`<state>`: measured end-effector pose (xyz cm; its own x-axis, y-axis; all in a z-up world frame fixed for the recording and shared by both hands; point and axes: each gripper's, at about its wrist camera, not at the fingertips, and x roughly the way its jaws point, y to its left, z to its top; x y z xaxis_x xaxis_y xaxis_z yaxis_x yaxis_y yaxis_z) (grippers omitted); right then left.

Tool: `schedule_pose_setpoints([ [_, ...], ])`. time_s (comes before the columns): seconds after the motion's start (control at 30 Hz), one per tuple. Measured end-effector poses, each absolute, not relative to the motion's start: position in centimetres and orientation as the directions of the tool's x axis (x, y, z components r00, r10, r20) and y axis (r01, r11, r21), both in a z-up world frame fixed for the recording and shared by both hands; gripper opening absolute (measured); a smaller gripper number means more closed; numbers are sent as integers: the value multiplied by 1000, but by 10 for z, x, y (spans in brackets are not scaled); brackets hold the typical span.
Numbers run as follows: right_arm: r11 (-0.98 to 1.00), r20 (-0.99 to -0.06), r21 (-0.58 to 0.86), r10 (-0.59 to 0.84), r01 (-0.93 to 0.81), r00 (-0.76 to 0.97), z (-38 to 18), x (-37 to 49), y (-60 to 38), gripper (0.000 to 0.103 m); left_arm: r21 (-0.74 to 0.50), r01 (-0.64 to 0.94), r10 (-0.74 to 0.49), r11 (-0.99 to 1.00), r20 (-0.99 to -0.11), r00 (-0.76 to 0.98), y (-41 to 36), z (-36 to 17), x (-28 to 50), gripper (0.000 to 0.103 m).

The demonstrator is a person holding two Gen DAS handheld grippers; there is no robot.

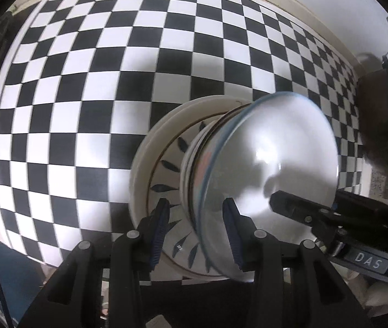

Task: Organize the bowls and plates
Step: 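Carry the bowl stack with both grippers over the blue-leaf plate stack, then lower the bowl stack onto the plate stack, open both grippers and withdraw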

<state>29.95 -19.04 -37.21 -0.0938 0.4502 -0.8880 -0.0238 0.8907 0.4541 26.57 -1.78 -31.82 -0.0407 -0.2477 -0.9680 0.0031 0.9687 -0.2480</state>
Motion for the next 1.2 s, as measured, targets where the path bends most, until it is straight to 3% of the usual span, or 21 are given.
schedule_pose_setpoints([
  [0.3,928,-930,366,364,-73,-44,-343,286,-189,40,-188,34,-189,982,-981,34,-15,-299,255,54],
  [0.43,939,-943,333,334,-85,-13,-326,279,-193,42,-150,39,-153,988,-984,89,-13,-287,250,86],
  [0.47,944,-947,320,321,-87,-1,-321,276,-195,49,-139,36,-142,990,-984,104,-11,-284,249,88],
  [0.6,955,-958,283,286,-88,32,-302,267,-198,77,-99,32,-103,995,-982,160,-8,-270,242,89],
  [0.63,960,-962,267,272,-88,41,-298,265,-199,79,-88,28,-91,996,-981,174,-8,-267,240,89],
  [0.83,984,-976,165,173,-70,131,-270,252,-203,86,-61,28,-66,998,-970,235,-5,-245,229,90],
  [1.2,995,-949,96,92,-5,302,-201,218,-203,87,-18,51,-35,999,-933,358,-6,-187,200,90],
])
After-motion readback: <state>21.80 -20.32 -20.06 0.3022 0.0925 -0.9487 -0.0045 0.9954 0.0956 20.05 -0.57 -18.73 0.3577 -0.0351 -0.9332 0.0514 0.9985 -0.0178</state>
